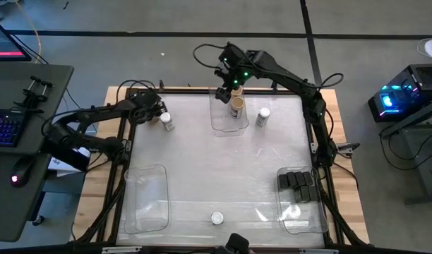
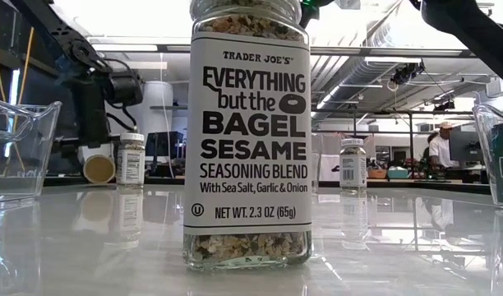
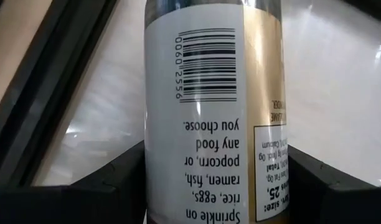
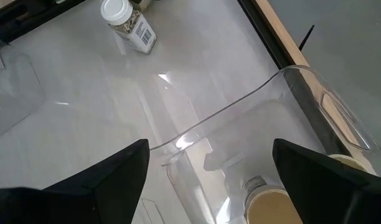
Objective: Sort spices by type
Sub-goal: Put the gold spice bottle into the top transparent bin
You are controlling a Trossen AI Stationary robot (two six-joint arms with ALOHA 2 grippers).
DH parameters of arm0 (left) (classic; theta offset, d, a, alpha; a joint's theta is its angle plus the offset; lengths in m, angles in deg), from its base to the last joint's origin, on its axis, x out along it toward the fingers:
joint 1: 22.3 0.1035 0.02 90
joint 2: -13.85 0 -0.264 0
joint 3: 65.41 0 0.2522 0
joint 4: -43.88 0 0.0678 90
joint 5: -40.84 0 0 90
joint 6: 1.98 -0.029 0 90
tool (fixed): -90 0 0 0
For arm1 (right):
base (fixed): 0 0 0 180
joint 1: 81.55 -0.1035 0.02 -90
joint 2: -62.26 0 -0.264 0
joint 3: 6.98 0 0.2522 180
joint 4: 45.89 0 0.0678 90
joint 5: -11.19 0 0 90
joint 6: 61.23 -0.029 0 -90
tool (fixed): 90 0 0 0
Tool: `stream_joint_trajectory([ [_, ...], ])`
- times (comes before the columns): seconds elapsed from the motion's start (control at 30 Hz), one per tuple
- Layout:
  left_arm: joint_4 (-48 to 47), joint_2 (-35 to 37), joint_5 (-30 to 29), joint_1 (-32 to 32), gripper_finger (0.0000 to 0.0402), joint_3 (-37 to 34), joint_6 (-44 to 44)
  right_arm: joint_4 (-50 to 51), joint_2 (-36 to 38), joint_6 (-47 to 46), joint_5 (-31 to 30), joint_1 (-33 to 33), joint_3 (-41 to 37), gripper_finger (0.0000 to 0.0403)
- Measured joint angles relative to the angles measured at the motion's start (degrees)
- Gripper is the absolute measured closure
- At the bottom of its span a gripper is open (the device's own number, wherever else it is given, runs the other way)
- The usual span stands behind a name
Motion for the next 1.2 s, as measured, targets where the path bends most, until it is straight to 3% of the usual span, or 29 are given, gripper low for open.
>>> stream_joint_trajectory([
  [0.23, -2.1, 9.7, -0.6, 0.0, 0.0159, 3.6, -9.6, -0.8, 0.0, -0.8, -0.6, 0.4, 0.2, 0.0066],
  [0.5, -3.9, 20.8, 3.8, -3.9, 0.0159, 17.1, -33.5, -3.9, 1.3, 0.4, 0.9, 2.0, 1.7, 0.0066],
  [0.77, -17.9, 16.8, 5.4, -19.3, 0.0159, 30.0, -61.8, -6.6, 1.4, -1.0, 16.8, 0.5, 1.7, 0.0066],
  [0.9, -16.0, 13.3, -3.5, -28.0, 0.0159, 31.5, -71.1, -10.4, 1.4, -2.8, 21.2, -1.4, 1.7, 0.0066],
  [1.03, -10.7, 9.2, -13.3, -34.4, 0.0159, 32.4, -79.6, -14.7, 1.5, -4.0, 21.6, -3.0, 1.7, 0.0066],
  [1.2, -4.7, 5.2, -18.5, -39.0, 0.0159, 33.8, -86.6, -17.3, 1.6, -7.7, 21.4, -3.2, 1.7, 0.0066],
])
